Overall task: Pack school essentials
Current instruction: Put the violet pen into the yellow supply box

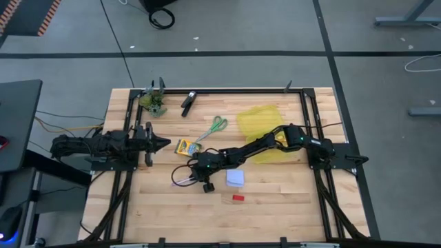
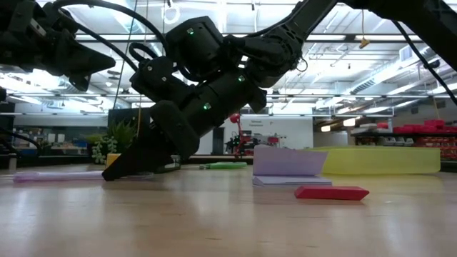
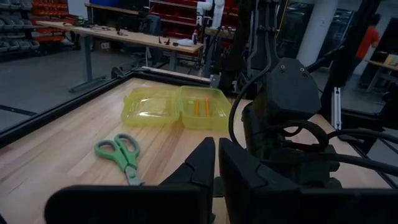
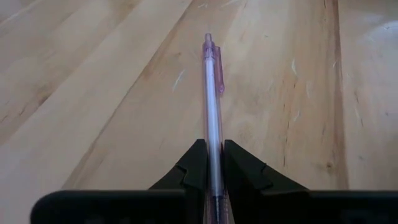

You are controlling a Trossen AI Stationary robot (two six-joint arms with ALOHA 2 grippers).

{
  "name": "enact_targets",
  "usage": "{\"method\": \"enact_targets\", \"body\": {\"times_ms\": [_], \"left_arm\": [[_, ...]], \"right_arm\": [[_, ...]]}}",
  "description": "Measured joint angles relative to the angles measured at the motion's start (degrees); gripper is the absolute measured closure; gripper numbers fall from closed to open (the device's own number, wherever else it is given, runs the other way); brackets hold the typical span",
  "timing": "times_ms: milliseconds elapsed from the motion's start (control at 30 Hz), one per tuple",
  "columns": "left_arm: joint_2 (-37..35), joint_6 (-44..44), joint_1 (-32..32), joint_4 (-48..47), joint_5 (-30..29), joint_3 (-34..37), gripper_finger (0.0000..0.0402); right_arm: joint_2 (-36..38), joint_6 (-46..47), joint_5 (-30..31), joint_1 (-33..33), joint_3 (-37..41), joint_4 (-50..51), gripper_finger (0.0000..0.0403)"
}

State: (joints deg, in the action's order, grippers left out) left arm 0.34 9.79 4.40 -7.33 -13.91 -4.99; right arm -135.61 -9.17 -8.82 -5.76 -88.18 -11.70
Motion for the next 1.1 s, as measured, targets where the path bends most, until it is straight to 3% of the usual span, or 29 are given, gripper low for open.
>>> {"method": "enact_targets", "body": {"times_ms": [300, 700, 867, 1100], "left_arm": [[0.0, 0.0, 0.0, 0.0, 0.0, 0.0, 0.0366], [0.4, 0.0, 0.0, 0.0, 0.0, 0.0, 0.0374], [0.4, 0.0, 0.0, 0.0, 0.0, 0.0, 0.0367], [0.4, 0.0, 0.0, 0.1, 0.0, 0.0, 0.037]], "right_arm": [[3.1, -2.4, 2.9, 0.1, -0.1, 3.5, 0.0352], [11.9, -5.9, 4.6, 0.2, 0.3, 15.2, 0.0352], [17.3, -6.0, 8.3, 0.1, 6.0, 14.9, 0.0352], [29.1, -4.0, 9.7, 0.1, 20.1, 10.3, 0.0352]]}}
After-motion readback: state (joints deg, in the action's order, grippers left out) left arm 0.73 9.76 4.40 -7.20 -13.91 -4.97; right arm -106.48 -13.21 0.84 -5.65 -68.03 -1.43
